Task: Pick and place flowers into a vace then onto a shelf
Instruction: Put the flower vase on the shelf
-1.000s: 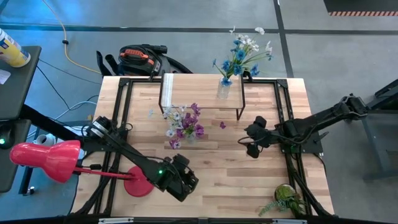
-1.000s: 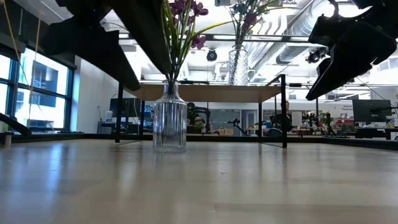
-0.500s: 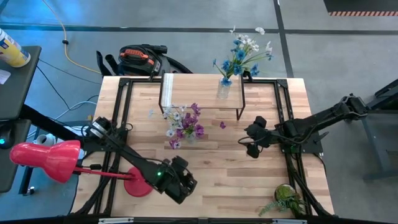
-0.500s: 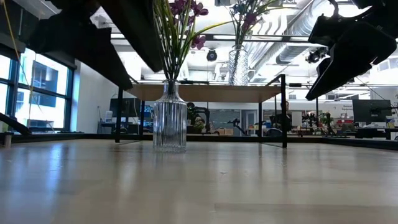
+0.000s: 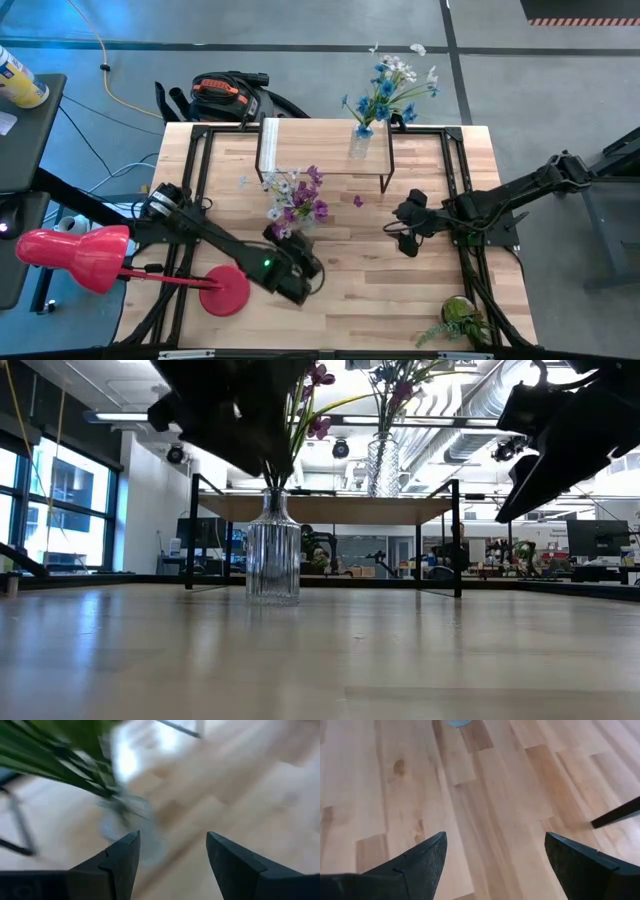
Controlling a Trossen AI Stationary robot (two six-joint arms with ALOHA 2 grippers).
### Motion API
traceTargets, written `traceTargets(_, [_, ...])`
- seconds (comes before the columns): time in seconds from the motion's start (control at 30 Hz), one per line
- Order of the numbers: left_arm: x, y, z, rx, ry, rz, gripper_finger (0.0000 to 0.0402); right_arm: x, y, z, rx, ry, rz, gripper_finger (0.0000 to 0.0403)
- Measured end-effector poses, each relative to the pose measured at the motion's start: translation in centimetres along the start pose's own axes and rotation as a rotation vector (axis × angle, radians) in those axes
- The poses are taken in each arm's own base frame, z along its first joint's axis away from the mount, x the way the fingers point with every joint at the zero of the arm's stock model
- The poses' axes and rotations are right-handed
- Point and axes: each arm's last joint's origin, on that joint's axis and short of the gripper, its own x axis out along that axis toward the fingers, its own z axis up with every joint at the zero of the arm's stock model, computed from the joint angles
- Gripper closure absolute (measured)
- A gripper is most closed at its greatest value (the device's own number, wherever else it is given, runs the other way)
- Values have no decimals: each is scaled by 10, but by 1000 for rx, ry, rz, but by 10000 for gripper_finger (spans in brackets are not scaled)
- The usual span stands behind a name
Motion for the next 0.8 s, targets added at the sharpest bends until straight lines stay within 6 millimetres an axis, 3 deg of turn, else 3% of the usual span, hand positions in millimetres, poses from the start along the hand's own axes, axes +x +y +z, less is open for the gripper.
traceTargets(0.1, [11,15,0,-39,-19,109,140,0,1,-1,0,17,31,77])
traceTargets(0.3, [25,37,-25,-404,57,229,140,0,2,-1,0,36,67,77])
traceTargets(0.8, [19,36,-36,-485,172,237,140,0,2,-1,-1,33,60,77])
